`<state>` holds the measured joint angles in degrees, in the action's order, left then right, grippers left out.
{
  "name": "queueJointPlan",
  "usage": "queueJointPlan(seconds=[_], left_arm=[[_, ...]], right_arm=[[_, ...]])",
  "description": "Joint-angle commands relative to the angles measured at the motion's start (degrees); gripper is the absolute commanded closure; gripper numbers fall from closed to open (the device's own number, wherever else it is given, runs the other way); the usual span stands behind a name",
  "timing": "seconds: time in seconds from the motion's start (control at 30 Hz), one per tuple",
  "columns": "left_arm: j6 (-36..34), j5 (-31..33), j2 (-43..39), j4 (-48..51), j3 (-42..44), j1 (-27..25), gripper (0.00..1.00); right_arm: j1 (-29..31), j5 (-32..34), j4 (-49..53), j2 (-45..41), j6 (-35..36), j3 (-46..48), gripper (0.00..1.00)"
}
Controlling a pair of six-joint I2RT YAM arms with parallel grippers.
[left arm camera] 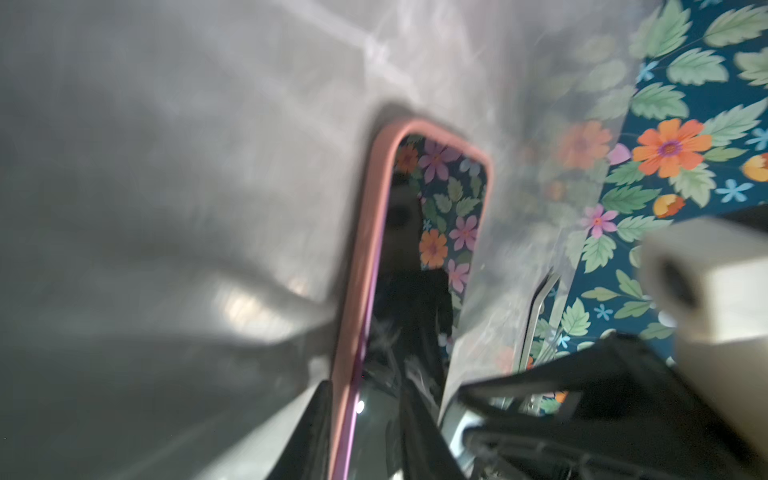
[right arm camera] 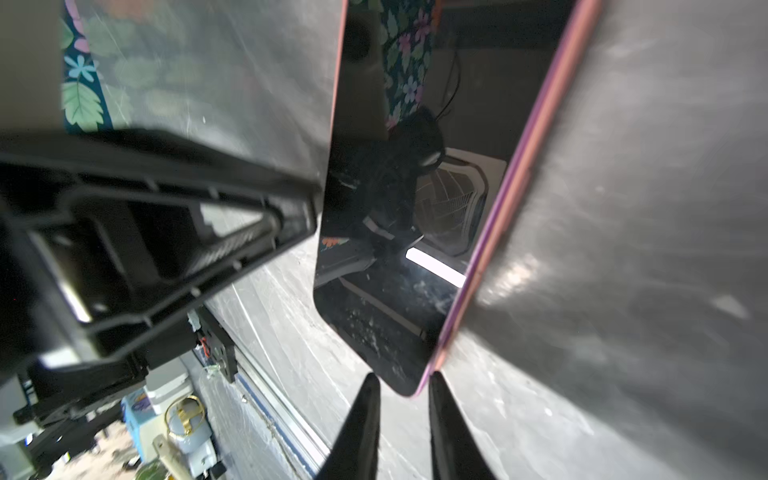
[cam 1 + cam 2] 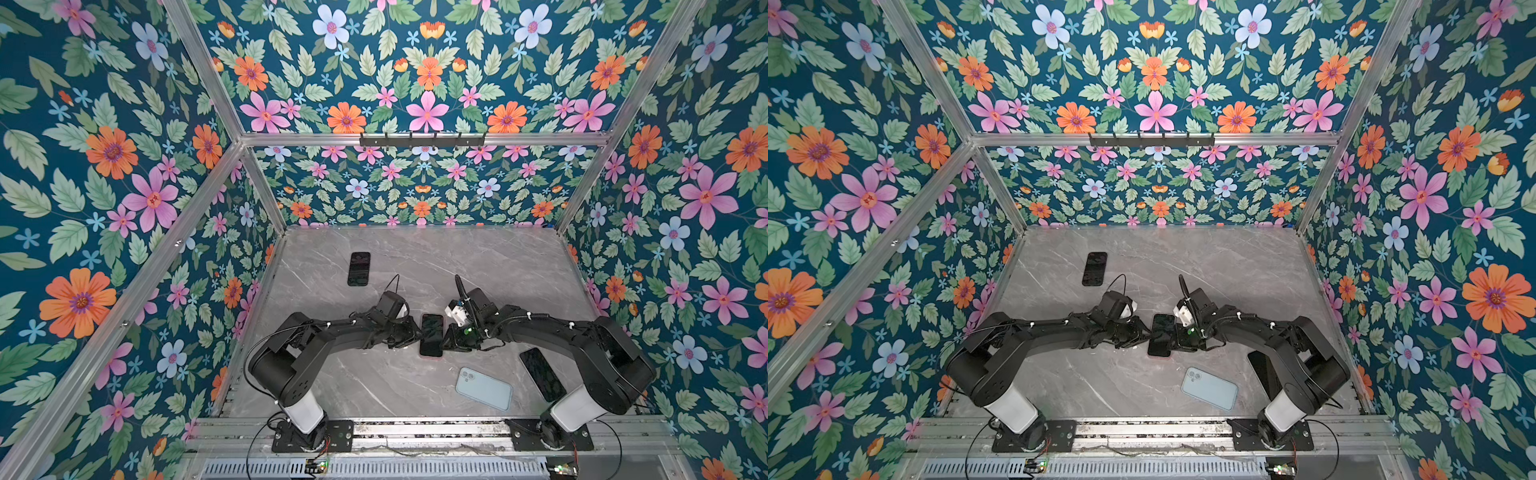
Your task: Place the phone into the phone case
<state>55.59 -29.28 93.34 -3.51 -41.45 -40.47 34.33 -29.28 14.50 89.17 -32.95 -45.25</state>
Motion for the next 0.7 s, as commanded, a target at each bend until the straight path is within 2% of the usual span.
queueJointPlan(seconds=[0.0, 0.13, 0.27, 0.43, 0.53, 0.67], left_arm=[[1.29, 1.13, -3.75, 9.27, -0.43, -0.45, 0.72], [3.18, 1.04, -4.76, 9.02, -0.88, -1.31, 0.73], [3.72, 0.62, -2.98, 8.45, -1.37, -2.40, 0.73], [3.13, 1.54, -2.53, 9.54, -2.50, -3.21, 0.77], [3.04, 1.42, -2.37, 9.57, -2.86, -3.90, 0.80], [2.34, 2.14, -2.67, 10.94, -3.02, -3.95, 0.79]], right_arm=[[0.25, 5.87, 3.09, -2.98, -7.28, 1.18, 0.72], [3.95, 11.89, 2.54, -6.64, -18.30, 3.00, 0.58], [5.17, 12.32, -3.17, -7.79, -23.59, 5.74, 0.56], [6.29, 11.41, -7.40, -5.13, -22.86, 4.96, 0.56], [6.68, 10.69, -3.48, -1.15, -22.19, 1.15, 0.56], [6.71, 9.92, -4.11, 0.22, -22.09, 0.49, 0.56]])
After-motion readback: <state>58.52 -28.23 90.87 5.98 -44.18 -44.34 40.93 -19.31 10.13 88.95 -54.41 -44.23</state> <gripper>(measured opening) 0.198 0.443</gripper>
